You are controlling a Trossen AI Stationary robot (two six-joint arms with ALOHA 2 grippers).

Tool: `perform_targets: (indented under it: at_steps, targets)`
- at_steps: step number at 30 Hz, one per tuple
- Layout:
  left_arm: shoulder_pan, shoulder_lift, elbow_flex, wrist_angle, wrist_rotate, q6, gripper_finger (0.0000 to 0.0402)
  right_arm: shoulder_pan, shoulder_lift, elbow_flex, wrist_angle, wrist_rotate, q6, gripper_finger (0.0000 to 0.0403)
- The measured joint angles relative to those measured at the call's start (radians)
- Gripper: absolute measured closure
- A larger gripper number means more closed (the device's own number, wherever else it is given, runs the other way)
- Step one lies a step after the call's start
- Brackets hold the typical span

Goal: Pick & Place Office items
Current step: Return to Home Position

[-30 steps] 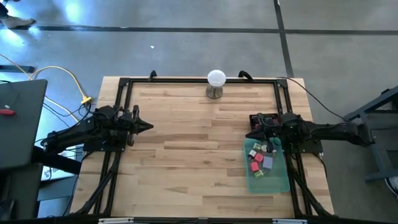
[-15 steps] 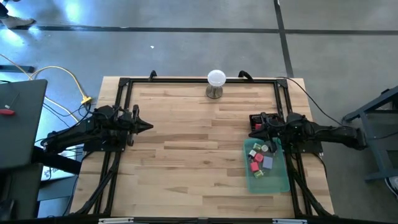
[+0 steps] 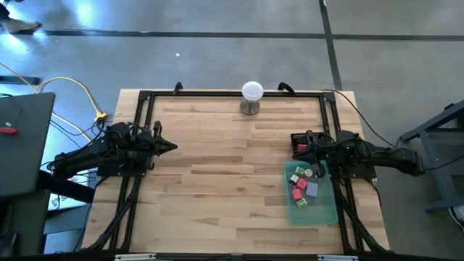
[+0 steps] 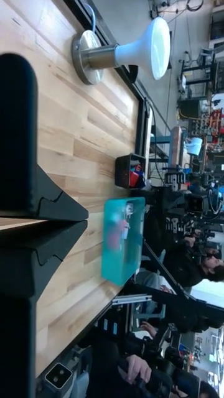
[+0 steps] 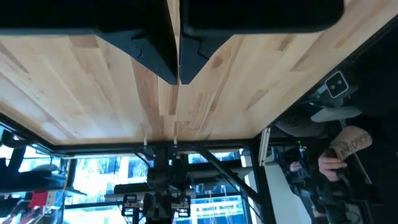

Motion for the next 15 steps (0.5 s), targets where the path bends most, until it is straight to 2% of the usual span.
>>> perform_targets:
  at_steps: [5, 15]
  targets:
    - [0.000, 0.000, 0.000, 0.000, 0.000, 0.001, 0.0401, 0.000, -0.044, 0.006, -0.028, 0.006, 0.000, 0.0400]
    - [0.000, 0.000, 0.000, -0.008, 0.000, -0.001, 0.0401, 0.000, -0.041, 0.002, 0.004, -0.023, -0.004, 0.0400]
